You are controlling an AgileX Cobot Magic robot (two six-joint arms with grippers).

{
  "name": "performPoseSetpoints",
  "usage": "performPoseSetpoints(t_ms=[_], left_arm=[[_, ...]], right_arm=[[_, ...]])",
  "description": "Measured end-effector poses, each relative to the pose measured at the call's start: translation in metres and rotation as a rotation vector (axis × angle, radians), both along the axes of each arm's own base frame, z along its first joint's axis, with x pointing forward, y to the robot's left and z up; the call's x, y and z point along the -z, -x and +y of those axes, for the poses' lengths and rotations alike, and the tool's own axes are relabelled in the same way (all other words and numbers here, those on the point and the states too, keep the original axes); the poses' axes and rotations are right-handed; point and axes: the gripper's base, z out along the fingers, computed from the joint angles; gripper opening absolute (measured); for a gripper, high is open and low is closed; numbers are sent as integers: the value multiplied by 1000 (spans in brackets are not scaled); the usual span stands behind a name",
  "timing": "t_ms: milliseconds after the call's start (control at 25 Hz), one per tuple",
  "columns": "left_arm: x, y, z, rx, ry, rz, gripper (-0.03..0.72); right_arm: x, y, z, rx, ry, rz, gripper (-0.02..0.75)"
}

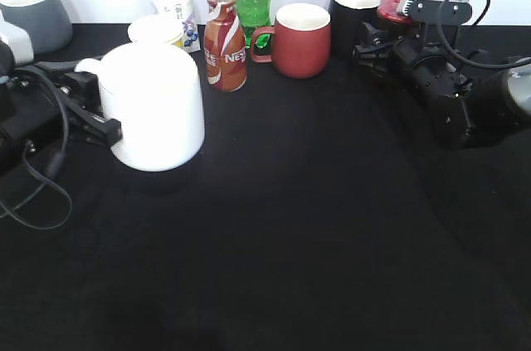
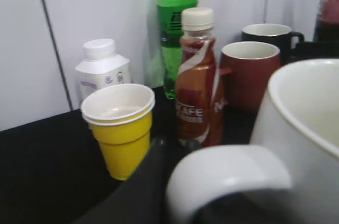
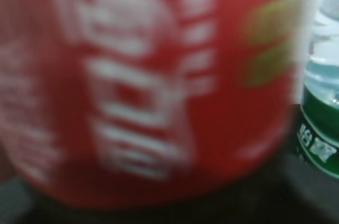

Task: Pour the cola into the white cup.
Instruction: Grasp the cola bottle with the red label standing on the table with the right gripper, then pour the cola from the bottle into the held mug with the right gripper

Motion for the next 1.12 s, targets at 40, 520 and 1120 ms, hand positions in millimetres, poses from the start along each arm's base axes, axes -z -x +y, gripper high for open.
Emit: performPoseSetpoints(t_ms=[40, 520, 1120], left_arm=[[0, 0, 0, 2, 0, -1, 65], [-2, 0, -1, 7, 8, -16, 64], [-2, 6, -10, 131, 9, -27, 64]], right_arm=[[1, 0, 0, -1, 5, 0, 488], [-18, 31, 7, -162, 118, -107, 405], [-62, 87, 105, -659, 553, -502, 386]])
